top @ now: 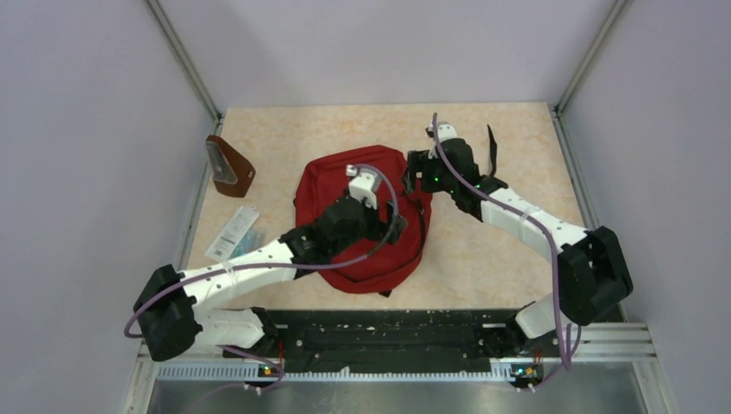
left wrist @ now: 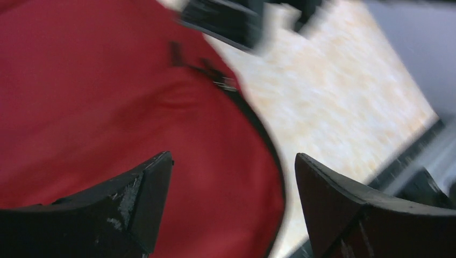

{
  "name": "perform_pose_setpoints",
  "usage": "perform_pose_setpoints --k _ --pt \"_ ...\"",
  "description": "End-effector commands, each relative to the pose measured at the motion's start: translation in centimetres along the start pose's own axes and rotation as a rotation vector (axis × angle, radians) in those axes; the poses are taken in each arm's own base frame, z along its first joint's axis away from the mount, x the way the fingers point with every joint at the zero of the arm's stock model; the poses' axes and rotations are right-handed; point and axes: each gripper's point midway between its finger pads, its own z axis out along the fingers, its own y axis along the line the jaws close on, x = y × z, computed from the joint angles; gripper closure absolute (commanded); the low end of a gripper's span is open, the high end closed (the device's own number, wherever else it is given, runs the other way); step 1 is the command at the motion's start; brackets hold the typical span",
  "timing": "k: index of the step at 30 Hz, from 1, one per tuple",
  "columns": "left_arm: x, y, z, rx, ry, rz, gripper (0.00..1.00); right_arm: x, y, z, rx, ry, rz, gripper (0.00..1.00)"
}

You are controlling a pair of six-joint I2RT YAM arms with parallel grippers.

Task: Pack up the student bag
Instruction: Zip the student bag at the center of the board, then unzip the student bag at the center of the board.

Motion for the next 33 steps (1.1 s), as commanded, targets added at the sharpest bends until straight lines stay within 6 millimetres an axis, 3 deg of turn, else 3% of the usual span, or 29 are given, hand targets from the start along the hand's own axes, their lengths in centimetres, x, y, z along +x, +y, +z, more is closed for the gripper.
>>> perform_pose_setpoints --k 1,9,15,24,27,33 --pt "-1.2 7.9 -0.7 -0.228 0.009 -0.141 0.12 1.7 1.6 1.9 -0.083 0.083 0.076 0.24" --pt "0.0 17.2 -3.6 -0.466 -0.016 -0.217 0.11 4.0 2.4 4.9 -0.116 0.176 0.114 0.33" --pt "1.3 20.6 -4.3 -0.505 -0.008 -0.277 0.11 4.1 2.4 5.9 -0.116 0.174 0.131 0.44" --pt "4.0 22.3 -4.0 -0.513 0.048 -0.318 0.21 3.8 2.4 7.6 -0.108 0.174 0.113 0.58" --pt "4.2 22.7 -3.8 -0.515 0.049 -0.305 0.31 3.4 2.3 7.9 -0.100 0.169 0.100 0.63" --pt "4.9 23.5 -3.4 -0.530 0.065 -0.278 0.62 2.8 1.7 7.9 -0.067 0.150 0.071 0.78"
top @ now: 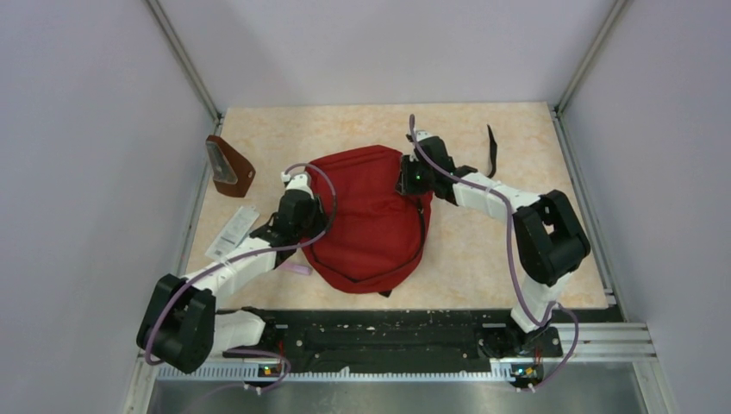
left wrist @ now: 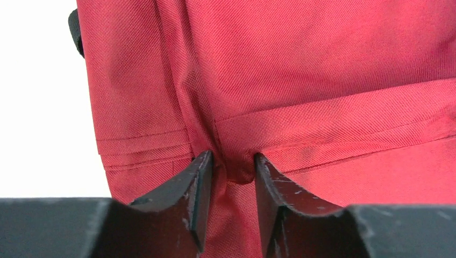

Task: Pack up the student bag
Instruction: Unzip the student bag at the center of the board.

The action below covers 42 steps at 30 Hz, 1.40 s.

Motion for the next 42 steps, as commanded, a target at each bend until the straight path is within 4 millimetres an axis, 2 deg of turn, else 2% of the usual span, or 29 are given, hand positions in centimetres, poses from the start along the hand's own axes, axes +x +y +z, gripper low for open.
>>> perform_pose_setpoints --k 1,3,7,9,13,16,20,25,26,27,29,33,37,42 --pt "-0.7 -0.3 0.7 0.024 -0.035 0.023 0.67 -3.5 0.3 -0.1 0.007 -0.091 -0.031 0.80" --pt "-0.5 -0.2 0.9 0.020 -0.029 0.031 0.77 -3.7 0.2 0.0 0.010 -0.092 -0.040 0.88" --pt "-0.1 0.1 1.1 0.013 -0.014 0.046 0.91 -4.2 0.2 0.0 0.017 -0.101 -0.059 1.00" --pt "0.1 0.1 1.1 0.014 -0.004 0.051 0.97 -4.5 0.5 -0.1 0.007 -0.109 -0.067 1.00" --pt "0.5 -0.2 1.2 0.036 0.012 0.064 1.00 -5.1 1.5 -0.7 -0.011 -0.141 -0.082 1.00" --pt "0.8 -0.9 1.2 0.077 0.025 0.075 1.00 -5.4 3.3 -1.0 -0.019 -0.173 -0.119 1.00" --pt "0.8 -1.5 1.3 0.113 0.025 0.083 1.00 -5.2 6.7 -0.3 -0.049 -0.187 -0.178 1.00" --pt "0.9 -2.6 1.1 0.176 0.036 0.086 1.00 -3.2 12.8 2.4 -0.134 -0.130 -0.252 1.00" --pt "0.9 -2.8 1.1 0.183 0.035 0.086 1.00 -3.5 14.4 2.6 -0.160 -0.137 -0.263 1.00" --pt "0.9 -2.9 1.0 0.189 0.035 0.086 1.00 -2.5 15.6 3.1 -0.181 -0.119 -0.282 1.00" --pt "0.7 -3.0 0.9 0.195 0.028 0.084 1.00 -1.9 18.5 3.9 -0.221 -0.113 -0.321 1.00" --pt "-0.2 -3.3 0.2 0.210 -0.014 0.076 1.00 0.2 22.6 4.8 -0.302 -0.070 -0.358 1.00" --pt "-1.5 -4.2 -0.9 0.260 -0.094 0.049 1.00 1.5 24.9 5.4 -0.391 -0.041 -0.327 1.00" --pt "-1.8 -4.9 -1.8 0.318 -0.133 0.036 1.00 1.6 25.9 5.4 -0.435 -0.042 -0.287 1.00"
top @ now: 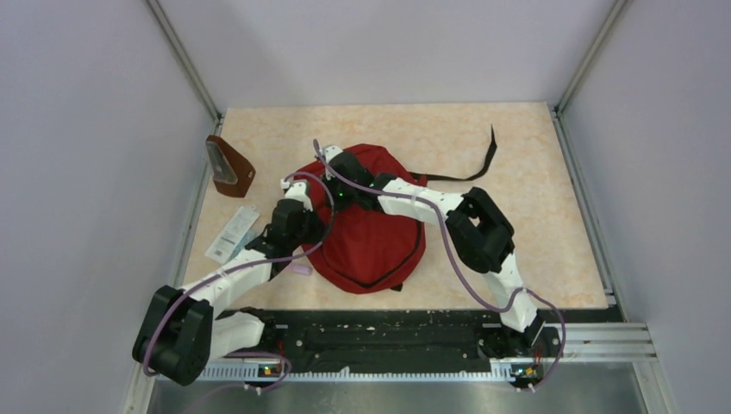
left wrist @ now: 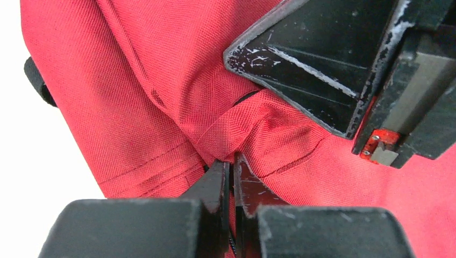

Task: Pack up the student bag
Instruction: Unzip the student bag at the center of the board.

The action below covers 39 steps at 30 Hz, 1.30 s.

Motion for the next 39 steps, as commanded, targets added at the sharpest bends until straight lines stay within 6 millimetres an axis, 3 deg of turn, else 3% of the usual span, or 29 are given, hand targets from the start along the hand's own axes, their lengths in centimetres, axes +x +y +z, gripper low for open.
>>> perform_pose_setpoints --k 1,9,14,22,28,30,34,39 --pt "-3.2 -4.6 -1.1 0.209 -0.121 -0.012 1.00 -4.9 6.2 -0.8 -0.196 -0.144 0.031 1.00" --pt "-2.0 -4.1 -1.5 0.205 -0.095 -0.003 1.00 -7.3 5.0 -4.5 -0.124 -0.206 0.021 1.00" --pt "-1.7 -5.9 -1.7 0.271 -0.086 -0.003 1.00 -7.4 1.1 -6.4 -0.040 -0.211 0.057 1.00" --pt "-0.2 -13.1 -0.6 0.319 -0.062 -0.064 1.00 -6.6 -5.3 -9.9 0.047 -0.178 0.041 1.00" --pt "-0.9 -19.9 0.4 0.467 -0.099 -0.112 0.99 -2.6 -7.7 -11.9 0.147 -0.104 -0.026 1.00" --pt "-1.4 -20.7 0.0 0.485 -0.114 -0.085 0.87 -1.4 -8.1 -12.6 0.163 -0.092 -0.025 1.00" --pt "-1.8 -19.2 -1.4 0.433 -0.124 -0.037 0.59 -0.1 -9.2 -13.8 0.226 -0.097 -0.002 1.00" --pt "-1.7 -13.6 -3.3 0.239 -0.165 0.001 0.38 0.1 -8.7 -14.6 0.202 -0.122 0.030 1.00"
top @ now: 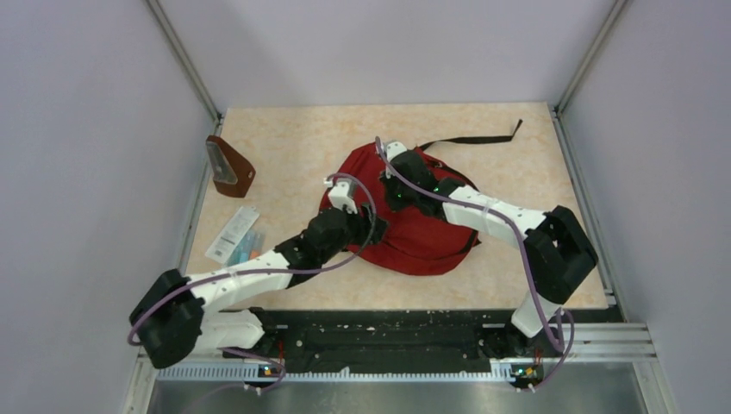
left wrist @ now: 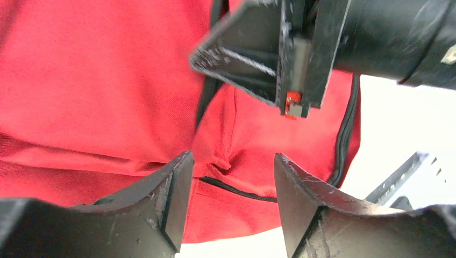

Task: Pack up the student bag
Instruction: Unzip the student bag at the center of the board.

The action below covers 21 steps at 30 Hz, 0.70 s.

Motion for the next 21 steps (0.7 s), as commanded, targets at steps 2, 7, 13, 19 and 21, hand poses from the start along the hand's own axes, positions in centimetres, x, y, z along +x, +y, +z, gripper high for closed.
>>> perform_pose_setpoints --k 2,7,13,19,21 --pt "-2.9 4.2 -3.7 -0.195 -0.104 0.063 0.32 -2.6 1.4 -2.2 -0.054 -0.102 0.036 1.00" --pt "-4.3 7.0 -4.3 -0.273 -0.104 0.015 0.32 -2.0 2.2 -2.1 -0.099 -0.086 0.061 1.00" --pt "-3.3 6.2 -2.2 -0.180 -0.067 -0.001 0.34 -0.9 3.3 -2.2 -0.148 -0.063 0.072 1.00" --pt "-1.3 8.0 0.6 -0.195 -0.020 0.002 0.67 0.1 5.1 -2.4 -0.192 -0.053 0.046 1.00" --pt "-0.8 7.8 1.3 -0.175 0.006 0.016 0.74 0.5 5.7 -2.3 -0.199 -0.045 0.031 1.00"
